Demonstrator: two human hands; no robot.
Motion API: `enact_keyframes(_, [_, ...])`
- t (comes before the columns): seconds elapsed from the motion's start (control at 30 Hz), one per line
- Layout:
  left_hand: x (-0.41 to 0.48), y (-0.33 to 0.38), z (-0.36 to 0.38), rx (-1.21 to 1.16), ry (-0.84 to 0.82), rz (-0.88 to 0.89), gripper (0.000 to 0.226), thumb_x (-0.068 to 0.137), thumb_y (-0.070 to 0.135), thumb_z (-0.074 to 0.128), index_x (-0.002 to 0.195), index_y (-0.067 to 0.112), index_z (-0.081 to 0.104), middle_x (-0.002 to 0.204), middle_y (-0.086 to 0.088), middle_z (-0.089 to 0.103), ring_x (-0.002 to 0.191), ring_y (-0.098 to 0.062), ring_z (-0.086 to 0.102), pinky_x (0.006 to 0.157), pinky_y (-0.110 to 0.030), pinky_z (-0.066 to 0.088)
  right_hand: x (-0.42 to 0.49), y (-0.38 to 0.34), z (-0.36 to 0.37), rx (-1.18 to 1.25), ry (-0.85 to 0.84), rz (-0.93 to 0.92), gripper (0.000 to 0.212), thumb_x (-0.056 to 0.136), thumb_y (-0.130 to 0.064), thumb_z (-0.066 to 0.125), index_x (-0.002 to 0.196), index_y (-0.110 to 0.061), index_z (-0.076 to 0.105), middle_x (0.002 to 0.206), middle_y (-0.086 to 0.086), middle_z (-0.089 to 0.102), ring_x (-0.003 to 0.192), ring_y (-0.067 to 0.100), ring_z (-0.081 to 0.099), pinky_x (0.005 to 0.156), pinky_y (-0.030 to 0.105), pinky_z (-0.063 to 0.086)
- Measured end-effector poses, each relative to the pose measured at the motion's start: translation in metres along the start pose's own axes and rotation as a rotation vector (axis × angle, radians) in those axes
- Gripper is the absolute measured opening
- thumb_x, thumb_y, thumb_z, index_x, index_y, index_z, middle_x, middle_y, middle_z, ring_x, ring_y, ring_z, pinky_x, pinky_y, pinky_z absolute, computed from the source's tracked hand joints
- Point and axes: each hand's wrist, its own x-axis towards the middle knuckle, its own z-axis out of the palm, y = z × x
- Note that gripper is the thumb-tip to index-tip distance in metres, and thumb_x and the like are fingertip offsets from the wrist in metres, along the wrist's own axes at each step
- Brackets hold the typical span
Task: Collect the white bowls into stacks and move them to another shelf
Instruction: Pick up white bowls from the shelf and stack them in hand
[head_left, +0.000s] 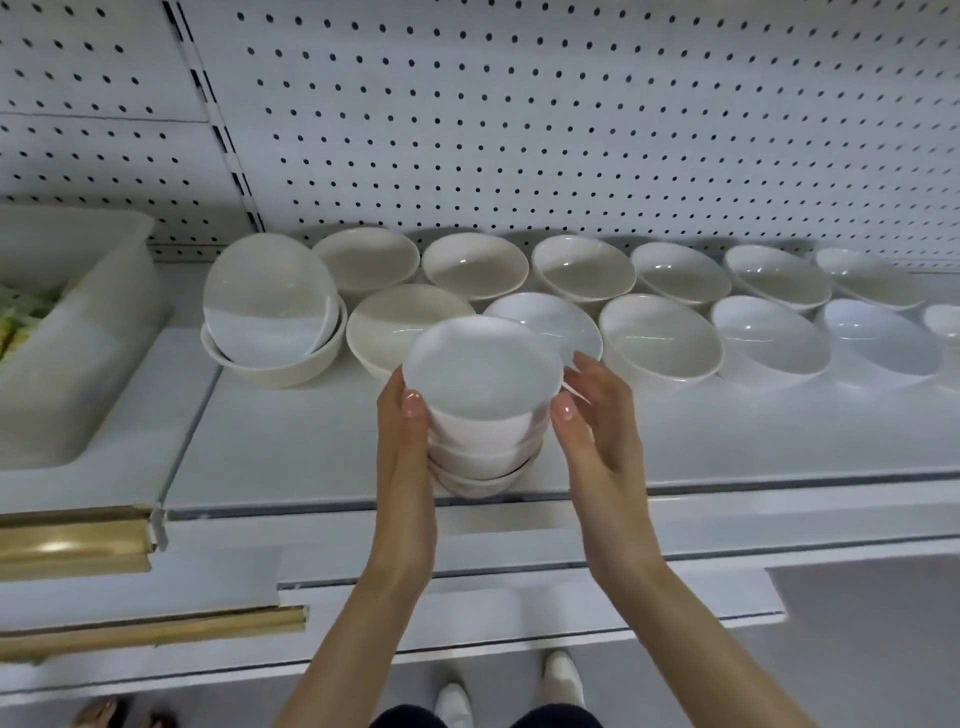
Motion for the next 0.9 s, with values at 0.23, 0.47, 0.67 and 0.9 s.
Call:
enact_keyframes(0.23, [-0.002,-0.002,0.003,-0.002,-0.011,0.004,0.073,0.083,0.066,0.043,0.143,0.025,0.040,0.144,0.004,0.049,0.134,-0.012,0.044,0.114,-0.047,0.031,-0.008,0.015,0.022,0.120,-0.022,0.176,0.059,0.075,-0.069,0.045,0.130,-0.047,0.044,0.131,-0.029,0.051,0.125,-0.007,0.046,0.108,0.031,0.040])
enact_keyframes(0.47, [-0.014,0.002,0.016,-0.009,-0.012,-0.017,0.097,0.066,0.084,0.054,0.144,0.030,0.037,0.143,0.003,0.049,0.132,-0.016,0.046,0.112,-0.050,0.035,-0.016,0.012,0.031,0.166,-0.012,0.152,0.102,0.057,-0.090,0.052,0.143,-0.039,0.031,0.143,-0.012,0.043,0.131,0.004,0.042,0.108,0.029,0.040])
enact_keyframes(0.67, [-0.050,0.007,0.067,0.002,0.002,0.059,0.109,0.059,0.086,0.059,0.146,0.027,0.030,0.144,0.001,0.046,0.132,-0.018,0.045,0.111,-0.054,0.034,-0.030,-0.004,-0.024,0.205,-0.009,0.107,0.081,0.066,-0.069,0.050,0.141,-0.044,0.030,0.144,-0.014,0.040,0.131,0.001,0.041,0.100,0.017,0.043])
enact_keyframes(0.9, [-0.112,-0.006,0.194,-0.060,-0.216,0.086,0.100,0.070,0.074,0.062,0.146,0.019,0.028,0.147,-0.006,0.043,0.135,-0.027,0.041,0.110,-0.061,0.031,-0.051,-0.033,-0.166,0.192,0.185,-0.044,0.075,0.075,-0.061,0.049,0.143,-0.033,0.032,0.140,-0.010,0.048,0.125,-0.001,0.049,0.096,0.013,0.044])
